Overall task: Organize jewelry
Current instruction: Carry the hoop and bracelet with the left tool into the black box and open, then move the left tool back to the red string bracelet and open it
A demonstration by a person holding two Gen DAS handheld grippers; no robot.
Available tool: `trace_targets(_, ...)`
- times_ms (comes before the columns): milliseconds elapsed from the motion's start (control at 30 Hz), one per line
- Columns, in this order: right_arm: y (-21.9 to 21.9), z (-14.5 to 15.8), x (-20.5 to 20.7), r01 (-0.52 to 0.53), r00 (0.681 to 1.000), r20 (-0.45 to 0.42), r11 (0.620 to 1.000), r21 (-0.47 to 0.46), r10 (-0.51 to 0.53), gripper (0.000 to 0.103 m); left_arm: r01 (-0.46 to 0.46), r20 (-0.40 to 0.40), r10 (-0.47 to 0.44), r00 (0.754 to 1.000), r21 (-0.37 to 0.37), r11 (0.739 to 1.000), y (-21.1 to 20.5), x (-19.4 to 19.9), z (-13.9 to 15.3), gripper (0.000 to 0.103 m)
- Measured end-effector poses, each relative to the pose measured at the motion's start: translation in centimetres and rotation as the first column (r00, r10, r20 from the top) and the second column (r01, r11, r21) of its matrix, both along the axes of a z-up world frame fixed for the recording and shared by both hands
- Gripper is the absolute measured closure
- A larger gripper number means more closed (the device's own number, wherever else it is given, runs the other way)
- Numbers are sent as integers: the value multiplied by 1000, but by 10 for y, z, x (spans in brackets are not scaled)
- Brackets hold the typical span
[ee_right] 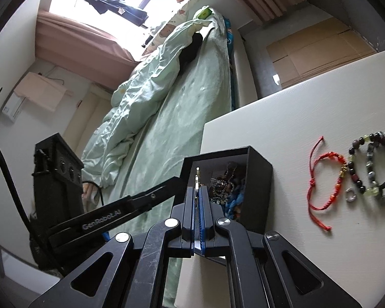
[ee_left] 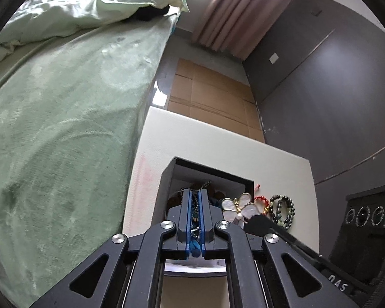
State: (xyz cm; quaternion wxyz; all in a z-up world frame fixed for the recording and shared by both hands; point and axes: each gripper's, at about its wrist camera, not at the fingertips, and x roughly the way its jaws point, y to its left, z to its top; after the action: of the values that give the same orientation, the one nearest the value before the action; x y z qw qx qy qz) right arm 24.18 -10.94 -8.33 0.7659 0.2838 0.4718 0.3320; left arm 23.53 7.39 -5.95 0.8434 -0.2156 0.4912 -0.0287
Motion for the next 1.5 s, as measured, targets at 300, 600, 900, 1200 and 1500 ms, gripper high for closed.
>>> trace_targets(300,11,-4,6,-1,1000,-17,1000,-20,1,92,-21,71,20,997,18,1000,3,-3,15,36)
trace_targets(600,-22,9,-1,29,1000,12,995,-98,-28,52,12,83,-13,996,21,1000,-6,-4,18,32)
trace_targets(900,-69,22,-14,111,993,47,978,-176,-104,33,67,102,-68,992,14,998,-33,-4,22,14)
trace_targets(1200,-112,34,-19,240,971,61,948,-211,-232,12,128,131,-136,982,71,989,-72,-9,28,3)
trace_targets(1500,-146,35,-21,316,949,46,925,-211,-313,8,190,130,-200,971,87,978,-103,-9,27,3)
